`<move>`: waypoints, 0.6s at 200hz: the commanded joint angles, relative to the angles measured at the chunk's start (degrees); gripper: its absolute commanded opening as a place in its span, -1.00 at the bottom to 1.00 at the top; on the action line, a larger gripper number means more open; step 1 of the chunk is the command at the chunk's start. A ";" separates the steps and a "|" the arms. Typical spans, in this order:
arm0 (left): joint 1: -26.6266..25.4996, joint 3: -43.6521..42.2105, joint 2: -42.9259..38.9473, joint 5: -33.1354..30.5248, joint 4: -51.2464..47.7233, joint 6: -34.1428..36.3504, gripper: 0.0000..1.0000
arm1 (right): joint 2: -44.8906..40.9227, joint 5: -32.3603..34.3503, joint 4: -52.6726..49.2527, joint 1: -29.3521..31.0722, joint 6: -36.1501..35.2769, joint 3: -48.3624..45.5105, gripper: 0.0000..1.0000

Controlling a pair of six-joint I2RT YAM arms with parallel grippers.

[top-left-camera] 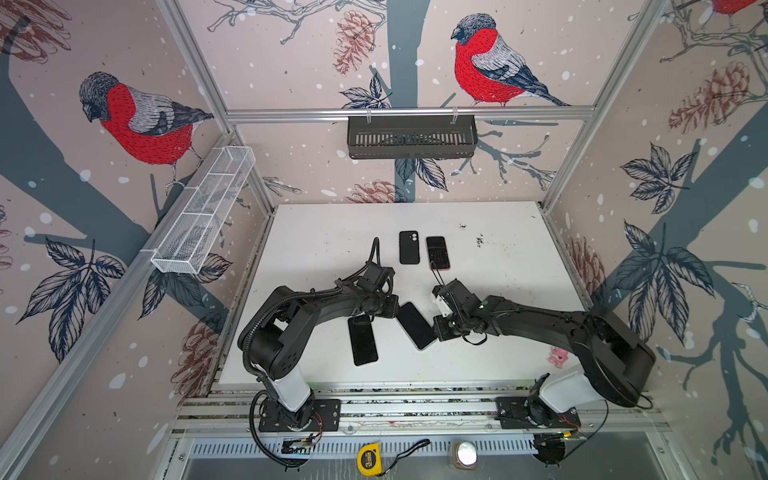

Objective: Put the phone into the phone case
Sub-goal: 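Grasp the light blue cased phone's long edge with the right gripper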

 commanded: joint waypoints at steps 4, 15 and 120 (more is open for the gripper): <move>-0.01 -0.84 0.67 -2.74 -7.50 0.61 -0.52 | -0.47 1.83 -6.59 0.12 -3.31 1.99 -0.66; -0.04 -0.75 0.74 -2.67 -7.43 0.59 -0.52 | -0.65 2.02 -7.45 0.11 -3.72 2.64 -0.66; 0.01 -0.83 0.52 -2.64 -7.60 0.77 -0.52 | 3.59 0.69 -9.47 1.56 -6.00 4.32 -0.66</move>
